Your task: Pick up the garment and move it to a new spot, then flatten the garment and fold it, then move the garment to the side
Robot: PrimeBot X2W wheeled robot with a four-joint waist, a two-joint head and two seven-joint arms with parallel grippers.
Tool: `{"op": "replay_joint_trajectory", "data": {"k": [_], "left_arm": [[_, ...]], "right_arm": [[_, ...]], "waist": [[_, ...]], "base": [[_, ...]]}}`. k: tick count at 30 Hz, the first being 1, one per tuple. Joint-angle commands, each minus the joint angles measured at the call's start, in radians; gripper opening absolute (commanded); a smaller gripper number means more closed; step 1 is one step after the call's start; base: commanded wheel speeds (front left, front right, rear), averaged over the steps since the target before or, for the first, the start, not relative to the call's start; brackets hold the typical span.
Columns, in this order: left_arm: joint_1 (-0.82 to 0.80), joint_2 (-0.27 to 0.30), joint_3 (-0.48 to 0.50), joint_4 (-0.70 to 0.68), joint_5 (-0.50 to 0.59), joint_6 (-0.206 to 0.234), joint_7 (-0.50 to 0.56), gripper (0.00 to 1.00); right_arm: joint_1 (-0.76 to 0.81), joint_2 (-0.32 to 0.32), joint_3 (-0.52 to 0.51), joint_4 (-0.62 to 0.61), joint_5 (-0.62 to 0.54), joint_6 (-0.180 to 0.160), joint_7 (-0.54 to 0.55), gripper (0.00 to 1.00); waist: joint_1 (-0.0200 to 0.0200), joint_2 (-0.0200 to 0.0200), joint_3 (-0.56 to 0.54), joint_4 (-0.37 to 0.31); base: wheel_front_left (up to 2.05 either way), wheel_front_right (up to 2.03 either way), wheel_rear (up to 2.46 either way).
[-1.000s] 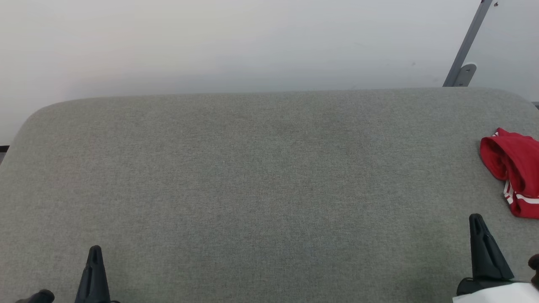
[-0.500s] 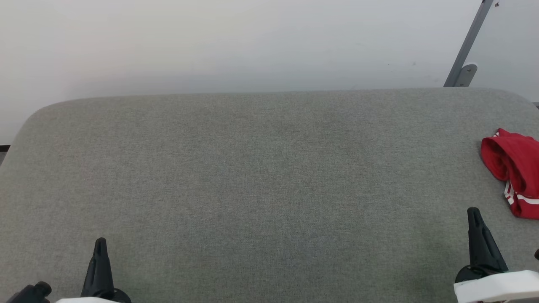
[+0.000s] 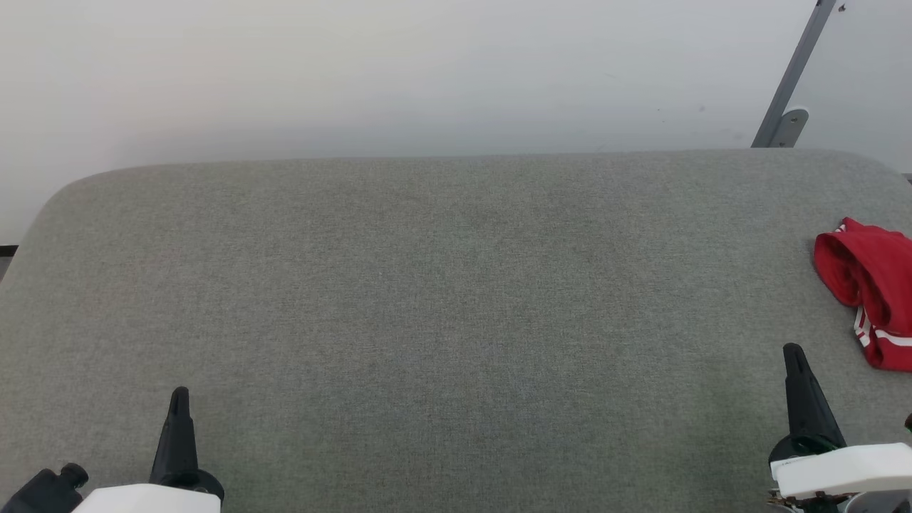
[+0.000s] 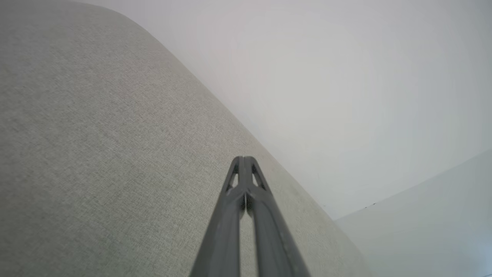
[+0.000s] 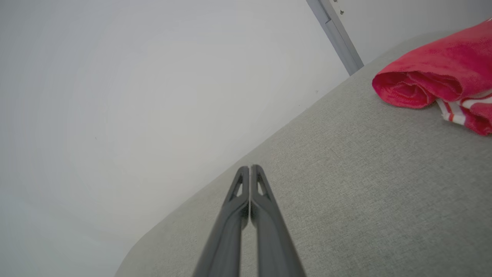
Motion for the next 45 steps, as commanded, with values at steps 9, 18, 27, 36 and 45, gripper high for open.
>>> {"op": "replay_joint_trajectory", "data": {"k": [9, 18, 27, 36, 45], "left_arm": [[-0.043, 0.002, -0.006, 0.006, -0.115, -0.001, 0.031, 0.0], [-0.066, 0.0, -0.011, 0.02, -0.212, -0.001, 0.058, 0.0], [-0.087, -0.001, -0.015, 0.034, -0.298, -0.002, 0.082, 0.0], [-0.105, -0.002, -0.02, 0.046, -0.38, -0.002, 0.104, 0.0], [-0.124, -0.003, -0.024, 0.059, -0.466, -0.002, 0.128, 0.0]], "right_arm": [[-0.039, 0.004, 0.002, 0.013, 0.121, 0.0, 0.031, 0.0], [-0.058, 0.011, 0.002, 0.034, 0.222, 0.0, 0.058, 0.0], [-0.076, 0.018, 0.001, 0.051, 0.316, 0.0, 0.082, 0.0], [-0.092, 0.025, 0.0, 0.068, 0.401, 0.0, 0.106, 0.0], [-0.11, 0.031, -0.001, 0.084, 0.489, 0.0, 0.132, 0.0]], "waist": [[0.0, 0.0, 0.0, 0.001], [0.0, 0.0, 0.0, 0.002], [0.0, 0.0, -0.001, 0.002], [0.0, 0.0, -0.001, 0.003], [0.0, 0.0, -0.001, 0.004]], "base": [[0.0, 0.0, 0.0], [0.0, 0.0, 0.0], [0.0, 0.0, 0.0], [0.0, 0.0, 0.0], [0.0, 0.0, 0.0]]}}
